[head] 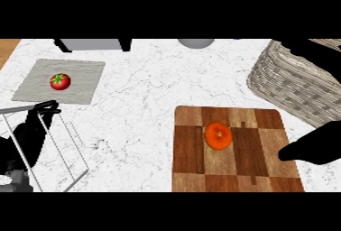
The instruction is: Pick the squash from the cutting board and place it in the basket
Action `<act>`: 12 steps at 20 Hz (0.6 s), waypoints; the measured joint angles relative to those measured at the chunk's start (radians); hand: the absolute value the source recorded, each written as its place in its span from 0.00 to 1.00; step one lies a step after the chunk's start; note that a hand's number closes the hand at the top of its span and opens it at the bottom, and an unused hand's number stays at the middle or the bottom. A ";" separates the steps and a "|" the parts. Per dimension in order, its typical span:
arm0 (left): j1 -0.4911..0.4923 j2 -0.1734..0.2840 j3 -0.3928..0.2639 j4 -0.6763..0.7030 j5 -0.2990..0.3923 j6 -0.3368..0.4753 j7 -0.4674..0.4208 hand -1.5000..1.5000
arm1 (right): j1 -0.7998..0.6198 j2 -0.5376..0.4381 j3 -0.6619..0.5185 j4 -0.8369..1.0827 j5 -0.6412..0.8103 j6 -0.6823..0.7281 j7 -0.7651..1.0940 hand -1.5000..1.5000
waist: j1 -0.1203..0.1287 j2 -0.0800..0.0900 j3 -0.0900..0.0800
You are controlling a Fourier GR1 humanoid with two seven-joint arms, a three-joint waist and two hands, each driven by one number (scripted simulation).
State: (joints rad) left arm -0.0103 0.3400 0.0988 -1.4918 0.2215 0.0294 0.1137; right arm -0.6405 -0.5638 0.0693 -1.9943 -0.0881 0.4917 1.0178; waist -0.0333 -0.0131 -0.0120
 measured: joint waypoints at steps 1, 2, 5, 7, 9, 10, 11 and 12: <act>-0.002 -0.001 0.000 0.002 0.001 -0.003 0.000 0.50 | 0.046 0.001 -0.004 -0.032 0.014 -0.003 -0.013 0.00 | 0.002 0.000 0.001; -0.005 -0.001 -0.002 0.000 -0.003 -0.002 0.004 0.50 | 0.083 0.001 -0.008 -0.050 0.022 -0.004 -0.024 0.00 | 0.005 0.002 0.000; -0.013 -0.007 -0.005 0.002 -0.008 0.002 0.011 0.50 | 0.195 0.022 0.006 -0.118 0.087 -0.017 -0.054 0.00 | 0.014 0.003 0.002; -0.024 -0.010 -0.002 0.012 -0.009 -0.004 0.013 0.50 | 0.255 0.049 0.031 -0.149 0.154 -0.037 -0.082 0.00 | 0.020 0.004 0.003; -0.029 -0.012 -0.002 0.012 -0.013 -0.002 0.019 0.50 | 0.319 0.077 0.058 -0.149 0.240 -0.070 -0.144 0.00 | 0.025 0.006 0.003; -0.031 -0.013 -0.002 0.010 -0.014 -0.003 0.026 0.50 | 0.348 0.093 0.076 -0.151 0.281 -0.090 -0.166 0.00 | 0.027 0.007 0.002; -0.034 -0.014 -0.001 0.017 -0.016 -0.008 0.017 0.50 | 0.367 0.108 0.087 -0.137 0.320 -0.113 -0.199 0.00 | 0.029 0.007 0.004; -0.036 -0.017 -0.003 0.016 -0.021 -0.003 0.016 0.50 | 0.382 0.122 0.099 -0.109 0.361 -0.136 -0.240 0.00 | 0.032 0.008 0.004</act>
State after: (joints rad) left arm -0.0461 0.3233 0.0958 -1.4754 0.2001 0.0259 0.1298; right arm -0.2587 -0.4422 0.1682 -2.1037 0.2727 0.3556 0.7777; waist -0.0010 -0.0051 -0.0080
